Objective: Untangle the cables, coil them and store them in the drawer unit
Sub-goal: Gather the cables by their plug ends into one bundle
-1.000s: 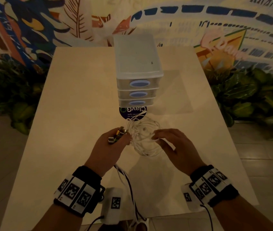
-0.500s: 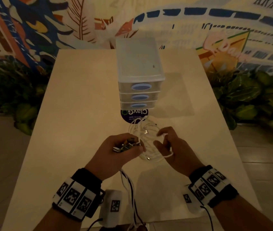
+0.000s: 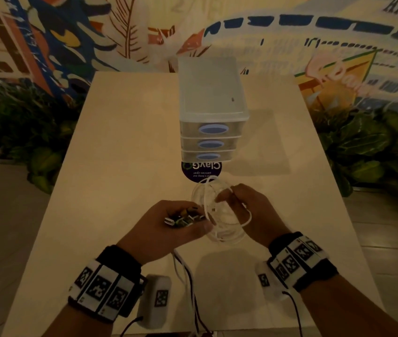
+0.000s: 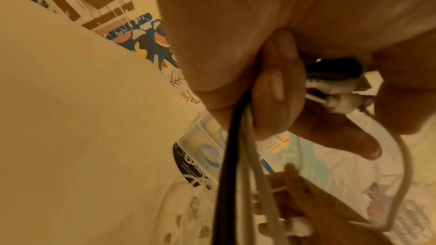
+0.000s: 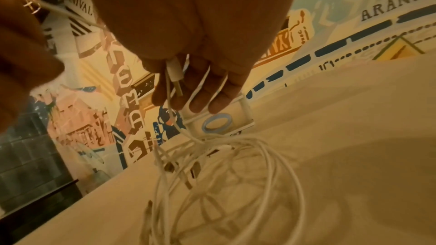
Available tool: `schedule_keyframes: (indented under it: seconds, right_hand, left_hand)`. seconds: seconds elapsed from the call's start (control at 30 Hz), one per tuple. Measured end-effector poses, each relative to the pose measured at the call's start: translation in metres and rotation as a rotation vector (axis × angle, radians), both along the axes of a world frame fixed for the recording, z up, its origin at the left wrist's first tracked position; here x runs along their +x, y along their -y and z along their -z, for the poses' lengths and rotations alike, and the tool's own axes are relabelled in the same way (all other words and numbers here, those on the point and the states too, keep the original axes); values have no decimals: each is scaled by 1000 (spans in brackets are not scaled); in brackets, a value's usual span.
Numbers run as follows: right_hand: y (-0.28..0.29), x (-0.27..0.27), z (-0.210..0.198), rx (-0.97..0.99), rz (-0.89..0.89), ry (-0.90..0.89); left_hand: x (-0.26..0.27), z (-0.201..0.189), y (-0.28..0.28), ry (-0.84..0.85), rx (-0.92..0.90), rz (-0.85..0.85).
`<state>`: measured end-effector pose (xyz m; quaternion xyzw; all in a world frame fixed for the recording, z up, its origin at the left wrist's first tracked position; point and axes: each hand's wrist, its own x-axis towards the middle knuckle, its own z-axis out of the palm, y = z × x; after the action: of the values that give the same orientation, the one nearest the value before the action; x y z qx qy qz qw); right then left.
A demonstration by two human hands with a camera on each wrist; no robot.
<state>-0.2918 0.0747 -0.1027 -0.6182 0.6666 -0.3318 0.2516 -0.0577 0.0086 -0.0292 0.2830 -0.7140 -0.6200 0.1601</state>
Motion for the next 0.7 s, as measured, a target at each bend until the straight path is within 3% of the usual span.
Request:
schedule_keyframes:
  seconds: [0.17, 0.33, 0.7]
  right_hand:
    - [0, 0, -8, 105, 170, 449]
    - [1, 0, -21, 15, 205, 588]
    - [4, 10, -61, -43, 127, 745]
  left_hand:
    - [-1, 14, 8, 134, -36, -233]
    - [-13, 35, 8, 162, -98, -327]
    - [-38, 44, -1, 162, -158, -235]
